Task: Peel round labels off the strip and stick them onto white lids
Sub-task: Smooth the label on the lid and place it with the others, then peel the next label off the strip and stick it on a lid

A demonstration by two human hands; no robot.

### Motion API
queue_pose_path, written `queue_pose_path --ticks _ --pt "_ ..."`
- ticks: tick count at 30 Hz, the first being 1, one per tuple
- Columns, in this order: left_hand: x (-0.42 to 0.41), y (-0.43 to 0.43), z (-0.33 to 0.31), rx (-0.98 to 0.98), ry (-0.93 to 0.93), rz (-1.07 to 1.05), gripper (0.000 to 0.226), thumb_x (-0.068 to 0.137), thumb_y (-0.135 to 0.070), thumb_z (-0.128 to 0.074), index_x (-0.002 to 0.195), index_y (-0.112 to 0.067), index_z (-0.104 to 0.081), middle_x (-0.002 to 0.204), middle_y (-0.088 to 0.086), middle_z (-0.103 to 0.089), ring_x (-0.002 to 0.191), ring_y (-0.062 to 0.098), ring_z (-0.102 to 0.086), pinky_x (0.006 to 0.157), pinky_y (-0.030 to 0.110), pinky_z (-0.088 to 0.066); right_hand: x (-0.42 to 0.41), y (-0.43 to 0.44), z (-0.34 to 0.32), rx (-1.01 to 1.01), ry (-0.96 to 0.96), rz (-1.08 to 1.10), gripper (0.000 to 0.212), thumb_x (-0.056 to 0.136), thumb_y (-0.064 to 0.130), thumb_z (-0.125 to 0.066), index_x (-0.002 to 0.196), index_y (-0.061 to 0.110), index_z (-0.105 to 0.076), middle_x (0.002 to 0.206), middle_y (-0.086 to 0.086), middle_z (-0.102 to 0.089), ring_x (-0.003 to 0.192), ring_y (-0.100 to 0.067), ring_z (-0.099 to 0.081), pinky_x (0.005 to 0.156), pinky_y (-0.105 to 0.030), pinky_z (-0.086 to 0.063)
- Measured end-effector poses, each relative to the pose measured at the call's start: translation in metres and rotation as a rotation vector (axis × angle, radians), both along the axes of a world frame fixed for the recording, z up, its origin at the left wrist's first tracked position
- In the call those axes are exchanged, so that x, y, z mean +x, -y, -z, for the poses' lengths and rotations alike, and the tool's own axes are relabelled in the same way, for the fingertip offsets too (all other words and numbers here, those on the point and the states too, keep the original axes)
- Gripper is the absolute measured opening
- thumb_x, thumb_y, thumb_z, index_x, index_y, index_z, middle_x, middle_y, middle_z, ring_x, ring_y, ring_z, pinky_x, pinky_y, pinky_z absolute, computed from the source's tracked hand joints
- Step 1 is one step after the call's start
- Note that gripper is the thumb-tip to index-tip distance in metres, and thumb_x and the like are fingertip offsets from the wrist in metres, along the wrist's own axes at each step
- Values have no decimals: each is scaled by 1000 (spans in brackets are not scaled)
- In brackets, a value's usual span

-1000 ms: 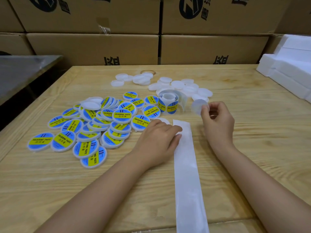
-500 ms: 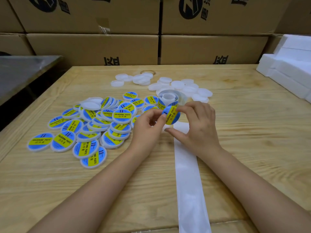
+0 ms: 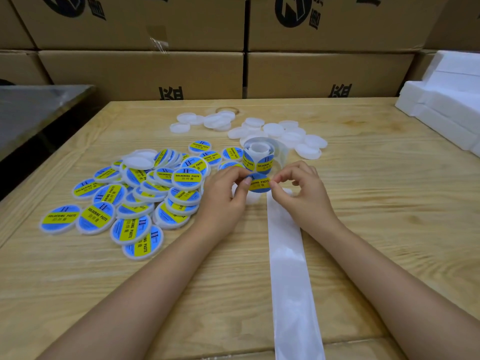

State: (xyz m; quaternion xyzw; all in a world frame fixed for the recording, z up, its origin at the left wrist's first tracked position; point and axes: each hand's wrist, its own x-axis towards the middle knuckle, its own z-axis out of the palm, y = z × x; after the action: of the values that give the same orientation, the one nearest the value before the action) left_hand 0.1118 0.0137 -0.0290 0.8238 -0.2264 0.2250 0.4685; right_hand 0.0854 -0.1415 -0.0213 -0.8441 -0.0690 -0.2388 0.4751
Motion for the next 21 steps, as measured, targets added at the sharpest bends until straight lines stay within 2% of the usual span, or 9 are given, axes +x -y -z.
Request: queue_pose_path --ticks 3,5,7,10,12,15,17,18,21 --pt "-4 1 -2 7 -31 13 33 88 -17 -44 107 -3 -67 100 -7 -62 96 1 -54 83 12 -37 -1 -2 1 -2 9 -11 32 79 8 -68 70 34 -52 86 4 -54 94 -14 -47 80 -15 -35" --pt "-9 2 -4 16 -92 75 42 89 -17 -39 122 -3 -60 120 -1 -60 113 6 -50 95 13 -35 0 -1 1 11 27 5 32 80 6 -67 71 33 -52 85 3 -54 92 -13 -48 79 -15 -36" --pt "-12 3 -5 117 -60 90 45 89 -15 -37 130 -2 -52 132 7 -55 123 16 -48 102 19 -29 1 1 -1 58 40 23 30 80 3 -66 72 29 -54 84 4 -55 90 -12 -49 77 -13 -36" --pt "-16 3 -5 323 86 25 46 89 -12 -42 132 2 -48 132 15 -54 121 29 -51 103 30 -23 2 3 -2 151 36 35 29 81 1 -64 71 26 -55 81 10 -54 86 -9 -52 73 -12 -38" --pt "-19 4 -4 391 136 1 48 89 -14 -46 133 5 -45 131 16 -55 119 31 -53 103 32 -23 1 2 -2 210 29 39 29 82 0 -63 70 26 -56 81 11 -54 84 -8 -53 73 -16 -40" --pt "-20 6 -2 434 141 27 63 90 -21 -44 145 0 -20 144 14 -41 130 26 -41 111 31 -14 1 2 -2 262 17 39 28 82 0 -62 70 24 -56 82 9 -56 81 -7 -53 72 -17 -41" --pt "-18 6 1 384 62 46 74 92 -24 -45 144 -7 5 151 12 -29 136 21 -29 111 25 -7 1 3 -2 334 -7 58 25 84 1 -61 70 22 -56 84 5 -57 77 -7 -53 69 -15 -41" --pt "-16 5 3 371 20 36 78 93 -24 -48 144 -8 9 152 12 -27 136 19 -24 110 24 -7 2 4 -2 380 -22 77 22 85 3 -60 71 20 -57 85 2 -57 75 -6 -52 68 -14 -41" --pt "-5 2 13 543 -12 -118 70 93 -30 -47 149 -9 -10 153 6 -25 139 17 -19 112 32 -3 3 10 -1 475 -49 137 17 88 6 -58 74 16 -58 81 2 -57 65 3 -50 62 -8 -38"
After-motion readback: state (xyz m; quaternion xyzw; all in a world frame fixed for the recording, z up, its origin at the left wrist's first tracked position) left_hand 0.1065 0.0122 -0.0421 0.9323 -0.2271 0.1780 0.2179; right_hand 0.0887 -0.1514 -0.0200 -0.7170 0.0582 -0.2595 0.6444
